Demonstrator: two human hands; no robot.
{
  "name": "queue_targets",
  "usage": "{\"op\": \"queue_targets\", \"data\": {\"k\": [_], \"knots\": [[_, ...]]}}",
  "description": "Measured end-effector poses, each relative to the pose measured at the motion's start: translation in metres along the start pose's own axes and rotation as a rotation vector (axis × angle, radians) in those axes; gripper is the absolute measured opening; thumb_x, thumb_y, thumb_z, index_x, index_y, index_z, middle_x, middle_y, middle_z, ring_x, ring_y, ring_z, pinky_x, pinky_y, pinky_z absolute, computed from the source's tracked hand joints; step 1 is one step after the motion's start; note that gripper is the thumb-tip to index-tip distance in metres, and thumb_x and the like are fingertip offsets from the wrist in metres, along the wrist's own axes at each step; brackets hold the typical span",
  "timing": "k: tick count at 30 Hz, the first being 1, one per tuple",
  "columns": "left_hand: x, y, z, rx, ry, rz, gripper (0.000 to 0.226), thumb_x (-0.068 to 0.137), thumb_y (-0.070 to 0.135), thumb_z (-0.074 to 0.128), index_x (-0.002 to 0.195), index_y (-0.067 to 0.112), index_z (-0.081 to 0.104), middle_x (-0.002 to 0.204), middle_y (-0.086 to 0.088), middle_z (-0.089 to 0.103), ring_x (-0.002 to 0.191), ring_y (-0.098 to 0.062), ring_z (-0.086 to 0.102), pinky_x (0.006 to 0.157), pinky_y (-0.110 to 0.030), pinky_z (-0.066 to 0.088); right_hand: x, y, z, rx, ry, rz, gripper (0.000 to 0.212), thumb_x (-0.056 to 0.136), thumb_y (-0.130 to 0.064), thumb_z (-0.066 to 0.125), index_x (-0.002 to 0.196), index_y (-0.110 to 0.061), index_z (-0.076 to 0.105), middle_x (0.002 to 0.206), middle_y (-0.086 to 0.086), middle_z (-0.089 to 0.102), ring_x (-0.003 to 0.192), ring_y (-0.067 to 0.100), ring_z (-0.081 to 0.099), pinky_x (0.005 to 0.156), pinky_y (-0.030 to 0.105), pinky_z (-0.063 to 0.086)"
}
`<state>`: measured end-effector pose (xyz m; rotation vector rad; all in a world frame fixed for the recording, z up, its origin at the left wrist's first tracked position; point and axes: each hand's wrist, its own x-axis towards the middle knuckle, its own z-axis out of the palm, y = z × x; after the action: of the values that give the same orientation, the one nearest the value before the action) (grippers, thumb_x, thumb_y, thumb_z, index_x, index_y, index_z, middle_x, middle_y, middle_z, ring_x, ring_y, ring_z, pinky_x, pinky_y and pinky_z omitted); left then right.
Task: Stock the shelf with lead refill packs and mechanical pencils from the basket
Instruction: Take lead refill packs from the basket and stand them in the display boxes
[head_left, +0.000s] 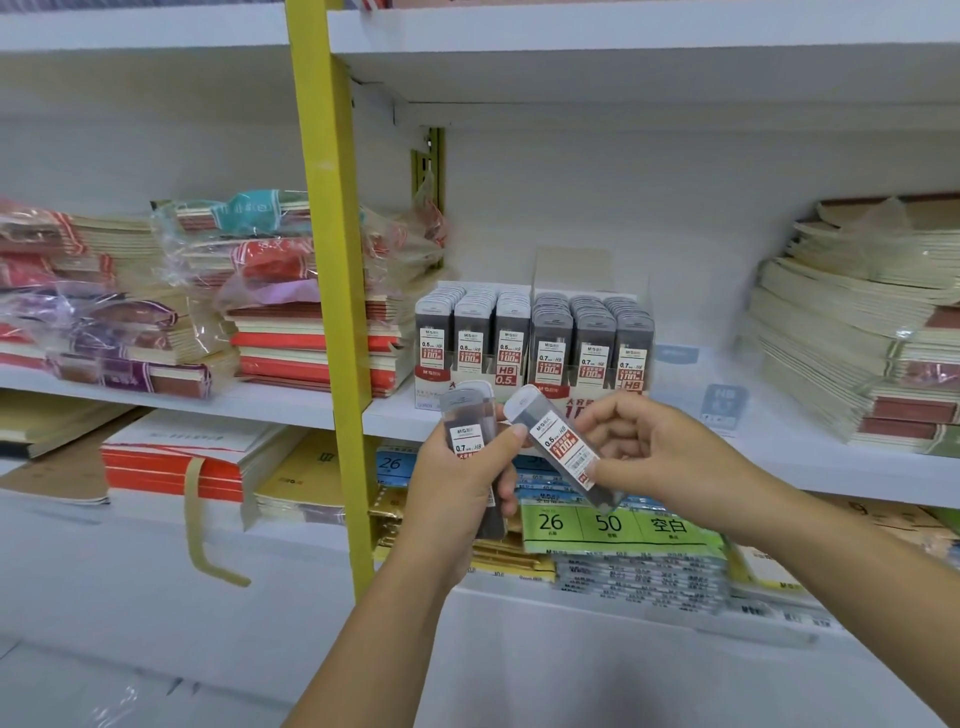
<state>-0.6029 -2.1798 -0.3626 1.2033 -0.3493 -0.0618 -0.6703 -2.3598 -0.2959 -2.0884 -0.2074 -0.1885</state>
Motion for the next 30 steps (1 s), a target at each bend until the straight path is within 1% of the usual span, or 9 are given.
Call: {"op": "queue_targets", "data": {"k": [3, 5, 7, 10, 14, 19, 23, 26, 30], "knots": [[0.002, 0.002, 0.000, 0.048, -0.034, 0.014, 0.019, 0.089, 0.030, 0.075, 0.104, 0.024, 0.066, 0.057, -0.004, 0.058, 0.047, -0.014, 0.049, 0.046, -0.025, 0.047, 0.006, -0.005, 0.008, 0.013, -0.038, -0.005, 0.056, 0.083, 0.004, 0.067, 0.124, -0.030, 0.051, 0.101, -0.001, 0.068, 0.084, 0.022, 0.072, 0.072, 0.051, 0.059], [0.004, 0.004, -0.003, 0.061, -0.027, 0.026, 0.013, 0.089, 0.033, 0.074, 0.099, 0.031, 0.067, 0.064, -0.005, 0.065, 0.049, -0.013, 0.051, 0.049, -0.025, 0.048, 0.012, -0.011, 0.013, -0.002, -0.088, -0.046, 0.077, 0.084, 0.007, 0.065, 0.134, -0.046, 0.041, 0.106, -0.006, 0.066, 0.089, 0.017, 0.072, 0.076, 0.044, 0.060], [0.007, 0.005, -0.009, 0.078, 0.028, 0.027, 0.007, 0.089, 0.040, 0.072, 0.092, 0.035, 0.067, 0.070, 0.000, 0.070, 0.049, -0.011, 0.054, 0.051, -0.027, 0.050, 0.021, -0.021, 0.016, -0.037, -0.054, -0.120, 0.082, 0.083, 0.008, 0.065, 0.126, -0.058, 0.041, 0.106, -0.006, 0.066, 0.091, 0.013, 0.072, 0.076, 0.038, 0.060], [0.012, 0.010, -0.023, 0.109, 0.140, -0.062, 0.024, 0.091, 0.049, 0.066, 0.094, 0.025, 0.065, 0.059, 0.000, 0.064, 0.048, -0.012, 0.058, 0.049, -0.025, 0.050, 0.041, -0.046, 0.011, -0.093, 0.182, -0.309, 0.057, 0.085, -0.006, 0.069, 0.114, -0.050, 0.046, 0.095, -0.004, 0.071, 0.083, 0.008, 0.070, 0.072, 0.030, 0.060], [0.015, 0.014, -0.037, -0.039, 0.138, -0.117, 0.007, 0.087, 0.023, 0.060, 0.090, 0.020, 0.065, 0.061, -0.005, 0.062, 0.049, -0.016, 0.057, 0.048, -0.029, 0.049, 0.074, -0.075, -0.002, -0.261, 0.413, -0.523, 0.039, 0.087, -0.016, 0.068, 0.096, -0.046, 0.045, 0.087, -0.010, 0.065, 0.074, 0.001, 0.061, 0.065, 0.010, 0.047], [0.014, 0.018, -0.047, -0.063, 0.063, -0.049, 0.005, 0.100, 0.022, 0.059, 0.101, 0.022, 0.063, 0.070, -0.002, 0.069, 0.061, -0.017, 0.066, 0.062, -0.034, 0.056, 0.103, -0.075, -0.004, -0.519, 0.375, -0.461, 0.028, 0.086, -0.019, 0.069, 0.099, -0.033, 0.049, 0.088, -0.013, 0.065, 0.080, 0.003, 0.062, 0.069, 0.020, 0.051], [0.012, 0.023, -0.052, -0.125, 0.056, 0.010, 0.017, 0.097, 0.019, 0.064, 0.113, 0.023, 0.064, 0.094, -0.004, 0.076, 0.082, -0.020, 0.075, 0.067, -0.032, 0.061, 0.115, -0.061, -0.002, -0.681, 0.330, -0.343, 0.019, 0.084, -0.028, 0.070, 0.093, -0.034, 0.054, 0.095, -0.011, 0.060, 0.092, 0.008, 0.053, 0.067, 0.019, 0.037], [0.010, 0.025, -0.053, -0.120, 0.027, 0.046, 0.026, 0.096, 0.018, 0.064, 0.121, 0.024, 0.061, 0.102, -0.003, 0.077, 0.088, -0.020, 0.075, 0.072, -0.034, 0.062, 0.119, -0.053, 0.000, -0.851, 0.341, -0.315, 0.008, 0.086, -0.034, 0.066, 0.093, -0.033, 0.061, 0.102, -0.007, 0.057, 0.108, 0.015, 0.039, 0.082, 0.028, 0.034], [0.007, 0.028, -0.053, -0.069, -0.004, 0.062, 0.031, 0.095, 0.022, 0.066, 0.124, 0.030, 0.059, 0.106, -0.002, 0.077, 0.091, -0.020, 0.076, 0.071, -0.033, 0.061, 0.119, -0.052, -0.002, -0.965, 0.401, -0.297, 0.022, 0.091, -0.039, 0.061, 0.106, -0.028, 0.072, 0.109, -0.006, 0.055, 0.115, 0.019, 0.036, 0.095, 0.034, 0.034]]}}
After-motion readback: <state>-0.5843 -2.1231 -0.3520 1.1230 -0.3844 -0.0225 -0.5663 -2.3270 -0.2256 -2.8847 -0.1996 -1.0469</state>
